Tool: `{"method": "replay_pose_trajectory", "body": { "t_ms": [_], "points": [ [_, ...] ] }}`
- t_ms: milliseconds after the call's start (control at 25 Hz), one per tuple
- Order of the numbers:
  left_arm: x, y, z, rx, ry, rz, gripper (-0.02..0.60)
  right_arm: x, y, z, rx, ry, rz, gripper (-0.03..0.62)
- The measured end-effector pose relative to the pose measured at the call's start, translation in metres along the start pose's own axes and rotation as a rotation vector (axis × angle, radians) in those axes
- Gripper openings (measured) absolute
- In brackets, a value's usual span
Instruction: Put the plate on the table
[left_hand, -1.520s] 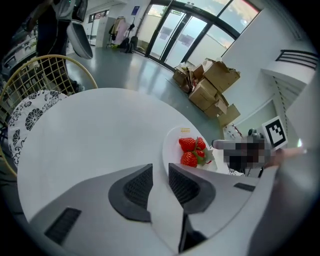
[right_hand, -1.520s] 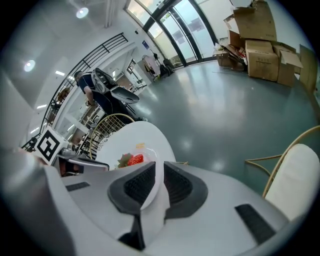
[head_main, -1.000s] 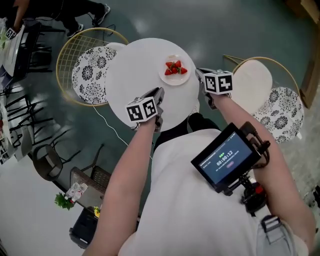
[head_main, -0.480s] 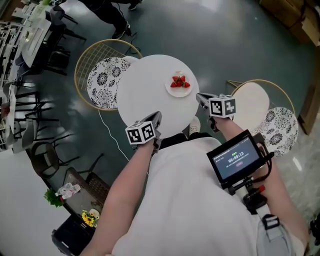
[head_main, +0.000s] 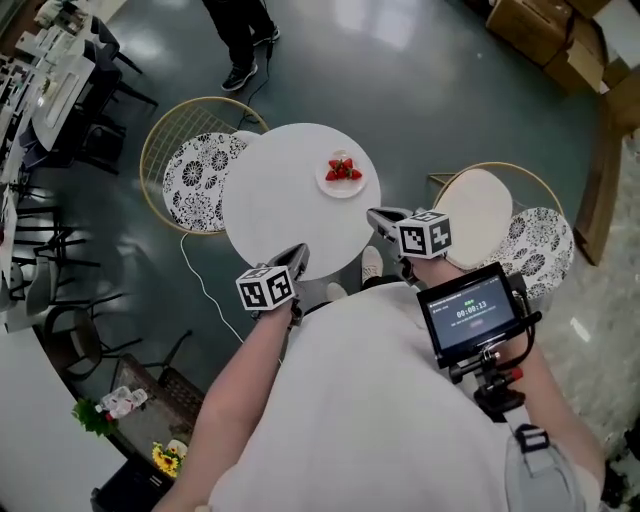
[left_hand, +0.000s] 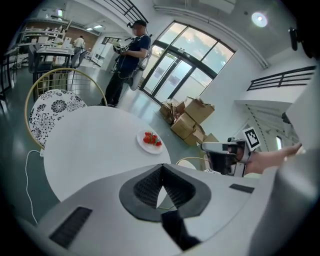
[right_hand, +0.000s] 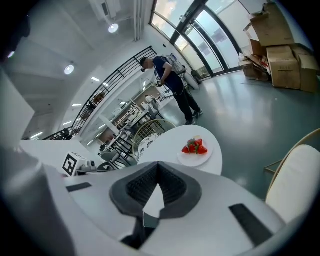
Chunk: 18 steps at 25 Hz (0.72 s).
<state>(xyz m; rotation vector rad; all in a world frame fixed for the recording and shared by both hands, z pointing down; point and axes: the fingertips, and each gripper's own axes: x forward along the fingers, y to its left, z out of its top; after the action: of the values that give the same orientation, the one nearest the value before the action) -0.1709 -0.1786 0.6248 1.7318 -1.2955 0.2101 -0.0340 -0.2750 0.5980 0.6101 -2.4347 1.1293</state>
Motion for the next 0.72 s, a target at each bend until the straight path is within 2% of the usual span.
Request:
{"method": "replay_pose_trajectory", "body": {
  "t_ms": [200, 400, 720],
  "points": [
    [-0.037, -0.005, -0.016, 0.059, -0.011, -0.064, 0.005, -0.020, 0.033, -0.026, 0.029, -0.038, -0.017, 0.003],
    [-0.054, 0.000, -0.035, 0.122, 0.024, -0.081, 0.005, -0.030, 0.043, -0.045, 0.039, -0.071, -0.052, 0.003],
    [-0.050, -0.004, -0.033, 0.111, -0.004, -0.109, 0.005, -0.035, 0.038, -0.043, 0.034, -0.084, -0.066, 0.003]
  ]
}}
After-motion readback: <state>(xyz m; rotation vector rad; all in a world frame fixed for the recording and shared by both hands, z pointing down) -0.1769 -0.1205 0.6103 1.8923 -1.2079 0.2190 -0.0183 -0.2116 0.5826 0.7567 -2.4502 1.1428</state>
